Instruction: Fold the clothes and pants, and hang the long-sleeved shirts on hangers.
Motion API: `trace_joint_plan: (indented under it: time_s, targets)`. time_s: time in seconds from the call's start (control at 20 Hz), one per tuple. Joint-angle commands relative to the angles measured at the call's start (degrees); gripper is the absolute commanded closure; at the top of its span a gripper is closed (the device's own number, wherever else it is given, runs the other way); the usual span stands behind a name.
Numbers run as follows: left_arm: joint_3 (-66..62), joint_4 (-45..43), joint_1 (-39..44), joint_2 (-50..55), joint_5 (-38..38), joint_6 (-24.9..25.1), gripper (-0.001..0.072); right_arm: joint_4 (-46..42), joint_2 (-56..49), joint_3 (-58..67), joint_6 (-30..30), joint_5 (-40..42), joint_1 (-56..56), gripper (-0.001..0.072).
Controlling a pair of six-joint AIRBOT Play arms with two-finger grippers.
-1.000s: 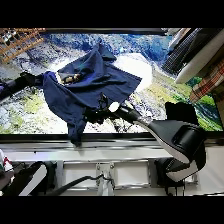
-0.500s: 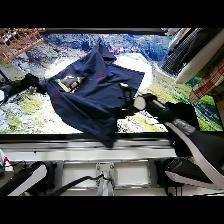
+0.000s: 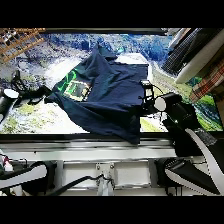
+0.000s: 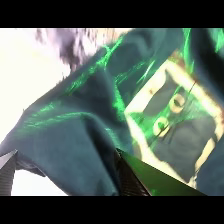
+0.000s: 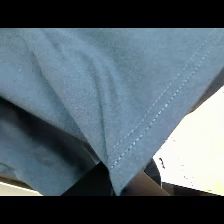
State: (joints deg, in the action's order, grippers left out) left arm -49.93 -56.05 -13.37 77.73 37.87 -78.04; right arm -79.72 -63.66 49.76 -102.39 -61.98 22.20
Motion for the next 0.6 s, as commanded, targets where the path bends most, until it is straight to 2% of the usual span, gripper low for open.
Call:
trace_joint_plan:
  time_s: [0.0, 0.3, 0.35, 0.55]
  targets:
    - [0.02, 2.73, 0.9, 3.89, 3.17, 0.04, 0.0078, -1.29, 0.42, -0.17, 0.46, 0.28, -0.76, 0.0683]
    - [0.0, 10.25, 2.89, 5.79, 2.97, 2.03, 0.0081, -0.94, 0.42, -0.17, 0.44, 0.9, -0.76, 0.0683]
    - [0.0, 10.23, 3.37, 5.79, 3.54, 2.1, 0.0118, -0.92, 0.42, -0.17, 0.44, 1.4, -0.76, 0.0683]
    - [0.0, 10.27, 3.85, 5.79, 3.87, 5.03, 0.0611, -0.24, 0.44, -0.17, 0.44, 2.16, -0.76, 0.0683]
